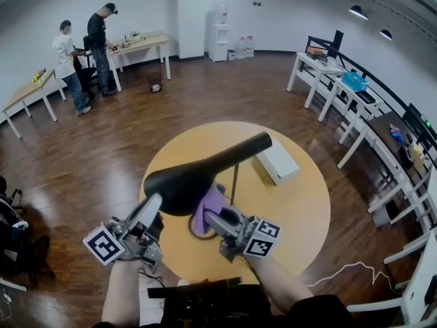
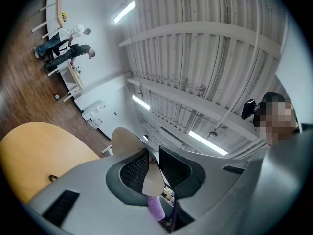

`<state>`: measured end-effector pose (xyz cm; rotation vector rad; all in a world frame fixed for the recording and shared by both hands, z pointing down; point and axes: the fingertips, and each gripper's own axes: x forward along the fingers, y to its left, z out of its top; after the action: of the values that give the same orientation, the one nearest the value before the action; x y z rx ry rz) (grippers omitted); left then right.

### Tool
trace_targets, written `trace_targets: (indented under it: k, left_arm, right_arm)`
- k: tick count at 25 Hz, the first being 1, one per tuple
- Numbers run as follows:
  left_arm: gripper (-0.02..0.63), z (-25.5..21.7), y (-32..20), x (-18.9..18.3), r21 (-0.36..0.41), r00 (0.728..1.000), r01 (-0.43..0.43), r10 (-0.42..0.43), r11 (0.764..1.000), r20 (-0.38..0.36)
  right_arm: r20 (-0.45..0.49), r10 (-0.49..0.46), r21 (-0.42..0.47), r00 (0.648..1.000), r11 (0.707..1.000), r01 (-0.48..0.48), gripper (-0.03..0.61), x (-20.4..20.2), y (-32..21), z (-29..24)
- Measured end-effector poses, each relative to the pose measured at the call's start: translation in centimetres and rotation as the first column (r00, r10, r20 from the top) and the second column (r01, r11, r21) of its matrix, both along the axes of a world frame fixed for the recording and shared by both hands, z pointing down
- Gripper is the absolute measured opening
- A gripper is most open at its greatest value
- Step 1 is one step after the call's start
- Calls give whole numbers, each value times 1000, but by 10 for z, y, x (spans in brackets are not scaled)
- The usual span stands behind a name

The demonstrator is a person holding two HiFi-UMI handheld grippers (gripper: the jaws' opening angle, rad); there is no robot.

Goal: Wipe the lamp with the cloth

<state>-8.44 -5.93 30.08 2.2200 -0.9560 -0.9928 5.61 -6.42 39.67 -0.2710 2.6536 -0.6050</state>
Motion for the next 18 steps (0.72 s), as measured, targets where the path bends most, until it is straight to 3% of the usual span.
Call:
trace_targets:
  k: [5, 9, 11, 13, 15, 16, 18]
  left_arm:
    - [48, 0, 0, -2, -1, 1000, -2, 2, 1000, -5]
    - [48, -1, -2, -3, 4, 1000, 3, -3, 1000, -9]
    - [48, 0, -3, -2, 4, 1000, 6, -6, 1000, -14]
    - [48, 1, -3, 1, 2, 1000, 9, -9, 1000, -14]
    - [48, 1, -3, 3, 4, 1000, 9, -9, 1000, -9]
    - [48, 1, -3, 4, 4, 1000, 8, -8, 1000, -6]
    - [48, 0, -4, 5, 4, 1000, 7, -7, 1000, -1]
  right_arm:
    - [22, -100, -130, 995, 986, 102, 91, -4, 3, 11]
    - [-66, -12, -247, 998, 969, -4, 91, 18, -31, 0]
    - [-93, 23, -368, 995, 928, -56, 91, 34, -58, -2]
    - [64, 15, -524, 998, 851, 20, 91, 48, -75, -13]
    - [313, -10, -564, 950, 803, 194, 90, 58, -78, -38]
    - [385, -18, -552, 923, 797, 246, 91, 60, -78, -45]
    - [405, -20, -528, 914, 811, 252, 91, 62, -78, -46]
